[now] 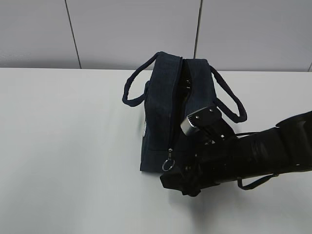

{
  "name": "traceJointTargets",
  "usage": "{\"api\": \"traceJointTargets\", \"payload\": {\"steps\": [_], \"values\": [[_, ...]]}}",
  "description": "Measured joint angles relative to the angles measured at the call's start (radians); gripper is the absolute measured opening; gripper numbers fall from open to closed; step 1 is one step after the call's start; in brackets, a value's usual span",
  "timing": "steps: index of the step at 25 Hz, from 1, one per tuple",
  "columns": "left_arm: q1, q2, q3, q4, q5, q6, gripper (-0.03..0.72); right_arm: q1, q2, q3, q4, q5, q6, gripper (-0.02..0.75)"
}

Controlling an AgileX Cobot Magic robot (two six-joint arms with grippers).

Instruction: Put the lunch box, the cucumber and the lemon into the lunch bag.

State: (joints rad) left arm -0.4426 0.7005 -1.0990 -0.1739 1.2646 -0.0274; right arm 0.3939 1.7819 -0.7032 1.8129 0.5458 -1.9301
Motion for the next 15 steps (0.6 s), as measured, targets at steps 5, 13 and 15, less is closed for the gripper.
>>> {"api": "traceJointTargets", "payload": {"steps": [5,13,15], "values": [[0.000,0.000,0.000,0.006,0.000,0.000,0.205,0.000,0.035,-0.037,0.000,0.004,0.024,0.459],[0.000,0.000,0.000,0.008,0.000,0.000,0.207,0.000,0.048,-0.057,0.000,0.016,0.074,0.452],[0.000,0.000,0.000,0.009,0.000,0.000,0.207,0.000,0.049,-0.065,0.000,0.018,0.084,0.430]]}}
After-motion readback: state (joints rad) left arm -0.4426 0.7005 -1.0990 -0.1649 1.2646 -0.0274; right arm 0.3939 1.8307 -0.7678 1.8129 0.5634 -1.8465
